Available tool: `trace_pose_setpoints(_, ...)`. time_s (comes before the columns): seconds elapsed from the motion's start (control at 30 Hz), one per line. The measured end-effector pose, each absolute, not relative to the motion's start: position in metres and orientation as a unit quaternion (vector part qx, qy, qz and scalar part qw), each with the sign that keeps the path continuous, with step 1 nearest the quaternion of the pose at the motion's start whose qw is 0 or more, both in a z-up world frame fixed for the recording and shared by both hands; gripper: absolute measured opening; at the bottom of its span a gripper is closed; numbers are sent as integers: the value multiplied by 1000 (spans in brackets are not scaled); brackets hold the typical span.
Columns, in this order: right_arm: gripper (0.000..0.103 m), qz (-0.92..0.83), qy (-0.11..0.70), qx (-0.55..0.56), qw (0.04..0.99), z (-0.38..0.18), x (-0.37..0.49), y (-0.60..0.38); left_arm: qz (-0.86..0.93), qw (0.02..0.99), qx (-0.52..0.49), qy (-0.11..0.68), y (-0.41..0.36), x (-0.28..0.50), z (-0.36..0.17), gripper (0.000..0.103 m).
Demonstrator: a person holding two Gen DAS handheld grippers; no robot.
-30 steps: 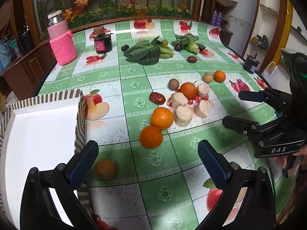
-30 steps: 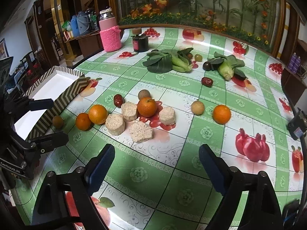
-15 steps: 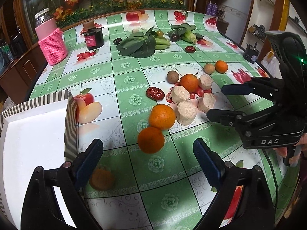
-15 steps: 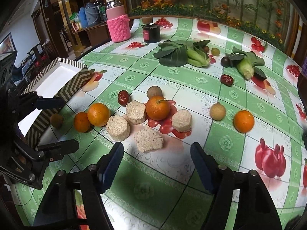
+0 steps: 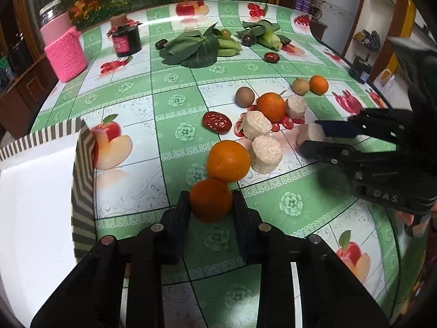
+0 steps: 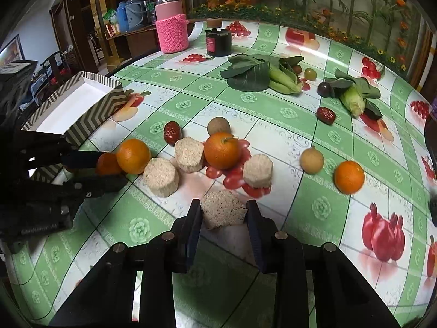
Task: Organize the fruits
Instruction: 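Carry the orange with the left tool into the white tray while the right tool drops the cake there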
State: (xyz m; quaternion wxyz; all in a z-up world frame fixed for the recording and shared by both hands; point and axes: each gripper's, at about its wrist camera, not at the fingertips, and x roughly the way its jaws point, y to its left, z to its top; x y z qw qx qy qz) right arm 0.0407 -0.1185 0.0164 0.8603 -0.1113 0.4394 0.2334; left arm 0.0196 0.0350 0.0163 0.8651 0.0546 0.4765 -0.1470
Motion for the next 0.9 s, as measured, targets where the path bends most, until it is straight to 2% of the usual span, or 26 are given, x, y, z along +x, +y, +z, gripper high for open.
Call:
trace_pose_setpoints(0.27,33,268,414,-96,865,54,20,-103,-142,877,31,457,59,4,45,27)
trace_pose_setpoints(0.53,33,345,391,-95,848,82,17,-34,-77,887,18,456,123,5,70,27)
trace_pose_setpoints(0.9,33,401,398,-126,815,67,55,85,25,878,-18,477,215,41,50,27)
